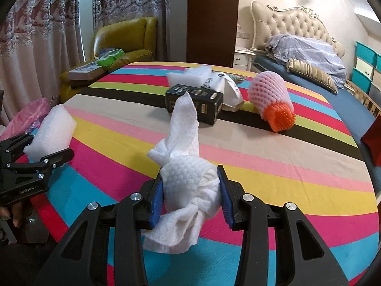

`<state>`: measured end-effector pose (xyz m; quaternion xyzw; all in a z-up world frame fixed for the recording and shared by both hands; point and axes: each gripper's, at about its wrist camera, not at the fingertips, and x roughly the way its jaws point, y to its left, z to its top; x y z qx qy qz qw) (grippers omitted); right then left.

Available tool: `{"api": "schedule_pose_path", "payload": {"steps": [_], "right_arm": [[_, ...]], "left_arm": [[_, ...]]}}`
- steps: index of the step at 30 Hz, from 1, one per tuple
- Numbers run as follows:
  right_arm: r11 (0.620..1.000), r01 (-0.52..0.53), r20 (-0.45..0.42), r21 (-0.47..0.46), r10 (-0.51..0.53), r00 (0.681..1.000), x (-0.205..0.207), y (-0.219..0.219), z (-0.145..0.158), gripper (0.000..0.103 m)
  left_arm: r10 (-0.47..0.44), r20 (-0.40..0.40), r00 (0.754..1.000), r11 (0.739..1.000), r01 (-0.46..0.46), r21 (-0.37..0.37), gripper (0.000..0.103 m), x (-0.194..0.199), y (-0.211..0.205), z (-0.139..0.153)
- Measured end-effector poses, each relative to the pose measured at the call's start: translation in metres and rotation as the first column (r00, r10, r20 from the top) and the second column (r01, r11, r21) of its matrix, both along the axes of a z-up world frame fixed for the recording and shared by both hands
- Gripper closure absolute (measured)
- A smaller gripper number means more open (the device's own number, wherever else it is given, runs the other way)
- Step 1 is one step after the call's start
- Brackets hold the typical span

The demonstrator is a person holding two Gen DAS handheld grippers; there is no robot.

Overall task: Collect trash
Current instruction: 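Carry the wipe and foam block with both tools over the pink bin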

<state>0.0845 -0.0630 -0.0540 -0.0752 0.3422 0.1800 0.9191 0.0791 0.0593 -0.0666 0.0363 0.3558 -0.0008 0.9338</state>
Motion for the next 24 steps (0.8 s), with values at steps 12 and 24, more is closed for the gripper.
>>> {"api": "schedule_pose_path", "payload": {"steps": [12, 24], "right_arm": [[0.992, -0.122, 0.026, -0.042, 0.123, 0.992, -0.023, 0.041, 0.003, 0.063], [0.963, -0.258, 0.032, -0.081, 0.262, 0.965, -0.036, 0.084, 0.008, 0.063]], "left_arm": [[0.011, 0.024, 1.000, 1.000, -0.012, 0.024, 0.046, -0.022, 0.016, 0.001], [0.054, 0.053, 0.997, 0.998, -0.055, 0.019, 0.046, -0.054, 0.053, 0.009]]}}
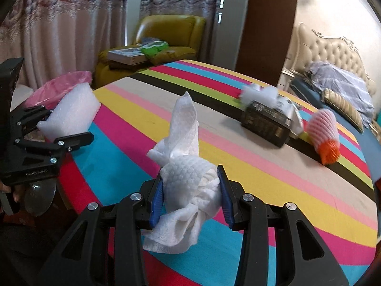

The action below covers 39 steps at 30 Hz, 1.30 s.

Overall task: Collect trash
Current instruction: 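Carry the wipe and foam block with both tools over the pink bin, then open both tools to drop the wipe and foam block into the bin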

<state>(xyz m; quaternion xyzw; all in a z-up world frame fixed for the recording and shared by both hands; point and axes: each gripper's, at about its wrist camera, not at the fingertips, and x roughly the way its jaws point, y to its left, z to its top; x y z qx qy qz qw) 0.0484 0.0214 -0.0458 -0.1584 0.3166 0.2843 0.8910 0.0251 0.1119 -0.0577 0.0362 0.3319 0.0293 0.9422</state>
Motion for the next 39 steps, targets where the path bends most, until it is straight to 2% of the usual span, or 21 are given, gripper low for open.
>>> {"api": "schedule_pose_path", "payload": {"steps": [9, 16, 25, 30, 39], "right_arm": [[0.996, -0.088, -0.030, -0.006, 0.088, 0.996, 0.016, 0.039, 0.007, 0.063], [0.982, -0.177, -0.023, -0.058, 0.176, 0.984, 0.016, 0.086, 0.010, 0.063], [0.955, -0.274, 0.009, -0.112, 0.277, 0.961, 0.016, 0.141, 0.018, 0.063], [0.947, -0.311, -0.010, -0.080, 0.311, 0.950, 0.025, 0.173, 0.032, 0.063], [0.921, -0.390, -0.047, 0.019, 0.390, 0.920, 0.031, 0.250, 0.055, 0.062]], "left_arm": [[0.079, 0.031, 0.996, 0.997, -0.080, 0.006, 0.046, -0.018, 0.042, 0.012], [0.143, 0.071, 0.987, 0.990, -0.143, -0.009, 0.046, -0.034, 0.077, 0.030], [0.238, 0.069, 0.969, 0.969, -0.242, 0.046, 0.046, -0.048, 0.128, 0.047], [0.303, 0.036, 0.952, 0.951, -0.304, 0.047, 0.046, -0.053, 0.166, 0.051], [0.399, 0.011, 0.917, 0.916, -0.398, -0.041, 0.045, -0.066, 0.239, 0.060]]}}
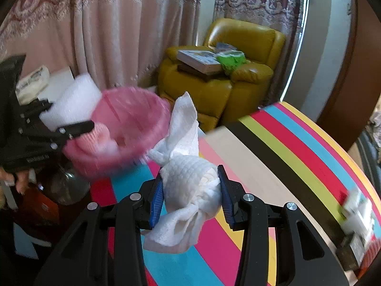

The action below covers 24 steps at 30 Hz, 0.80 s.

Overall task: Collect trash
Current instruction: 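Open both tools to drop the wipe and foam block into the bin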

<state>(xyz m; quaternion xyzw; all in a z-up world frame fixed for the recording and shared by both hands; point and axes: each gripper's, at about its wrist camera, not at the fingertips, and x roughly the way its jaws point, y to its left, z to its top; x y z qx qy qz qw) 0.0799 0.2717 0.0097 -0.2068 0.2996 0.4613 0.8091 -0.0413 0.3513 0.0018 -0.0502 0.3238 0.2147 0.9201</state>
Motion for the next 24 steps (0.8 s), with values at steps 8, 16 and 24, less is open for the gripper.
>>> {"api": "schedule_pose_path", "payload": {"steps": [8, 16, 24], "right_arm": [[0.998, -0.054, -0.003, 0.023, 0.054, 0.999, -0.005, 0.062, 0.014, 0.062], [0.988, -0.126, -0.008, 0.085, 0.127, 0.992, -0.013, 0.112, 0.034, 0.043], [0.978, -0.107, 0.036, 0.179, 0.102, 0.994, -0.004, 0.089, 0.066, 0.022]], "left_arm": [[0.077, -0.030, 0.997, 0.995, -0.078, -0.055, 0.045, -0.004, 0.041, -0.017], [0.117, -0.020, 0.993, 0.990, -0.118, -0.072, 0.027, -0.015, 0.050, -0.033], [0.181, 0.015, 0.983, 0.983, -0.182, 0.019, 0.005, -0.032, 0.040, -0.026]]}}
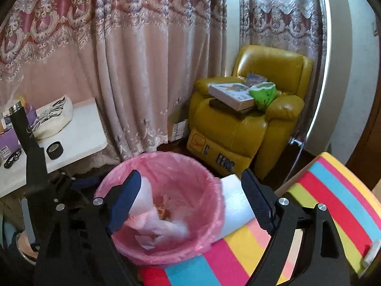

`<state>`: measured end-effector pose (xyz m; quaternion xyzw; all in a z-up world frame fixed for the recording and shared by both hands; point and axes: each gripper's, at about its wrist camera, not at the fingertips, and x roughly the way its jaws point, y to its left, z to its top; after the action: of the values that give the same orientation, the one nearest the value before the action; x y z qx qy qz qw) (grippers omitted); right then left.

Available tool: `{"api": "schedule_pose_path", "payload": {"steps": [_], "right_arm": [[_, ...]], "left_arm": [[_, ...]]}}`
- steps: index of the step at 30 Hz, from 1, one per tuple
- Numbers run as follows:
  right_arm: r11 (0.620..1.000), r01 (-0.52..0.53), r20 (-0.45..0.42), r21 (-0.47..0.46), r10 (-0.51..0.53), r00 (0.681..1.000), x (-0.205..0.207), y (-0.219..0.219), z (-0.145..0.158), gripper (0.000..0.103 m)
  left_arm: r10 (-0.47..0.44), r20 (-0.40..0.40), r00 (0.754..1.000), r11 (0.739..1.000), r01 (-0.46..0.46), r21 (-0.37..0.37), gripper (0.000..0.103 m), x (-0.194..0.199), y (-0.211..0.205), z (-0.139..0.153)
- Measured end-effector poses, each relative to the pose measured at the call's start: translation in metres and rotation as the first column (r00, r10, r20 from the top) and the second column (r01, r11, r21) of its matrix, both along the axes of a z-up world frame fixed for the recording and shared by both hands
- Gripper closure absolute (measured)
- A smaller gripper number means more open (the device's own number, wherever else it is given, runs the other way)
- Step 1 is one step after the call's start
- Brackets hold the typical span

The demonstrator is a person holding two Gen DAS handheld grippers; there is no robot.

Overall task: Collect trash
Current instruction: 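Open both tools to drop the wipe and foam block into the bin, then move both tools back over the table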

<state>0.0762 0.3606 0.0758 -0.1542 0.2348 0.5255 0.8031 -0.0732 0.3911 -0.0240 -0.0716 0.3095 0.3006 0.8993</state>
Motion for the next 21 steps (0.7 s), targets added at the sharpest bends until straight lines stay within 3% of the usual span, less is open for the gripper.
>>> {"api": "schedule_pose_path", "payload": {"steps": [9, 14, 17, 21], "right_arm": [[0.992, 0.126, -0.004, -0.021, -0.126, 0.992, 0.034, -0.080, -0.014, 0.021], [0.973, 0.226, 0.001, -0.046, -0.226, 0.974, 0.049, -0.152, -0.037, 0.021], [0.943, 0.323, 0.010, -0.076, -0.323, 0.946, 0.062, -0.203, -0.053, 0.021], [0.880, 0.464, -0.009, -0.104, -0.467, 0.884, 0.082, -0.282, -0.072, 0.021]], "left_arm": [[-0.031, -0.026, 0.999, 0.998, 0.032, 0.063, 0.005, 0.012, -0.031, 0.006], [-0.133, 0.009, 0.991, 0.991, 0.133, 0.029, 0.005, 0.037, -0.068, 0.011], [-0.231, 0.031, 0.972, 0.972, 0.232, -0.024, 0.005, 0.063, -0.102, 0.010], [-0.338, -0.005, 0.941, 0.939, 0.337, -0.071, 0.005, 0.105, -0.152, -0.002]]}}
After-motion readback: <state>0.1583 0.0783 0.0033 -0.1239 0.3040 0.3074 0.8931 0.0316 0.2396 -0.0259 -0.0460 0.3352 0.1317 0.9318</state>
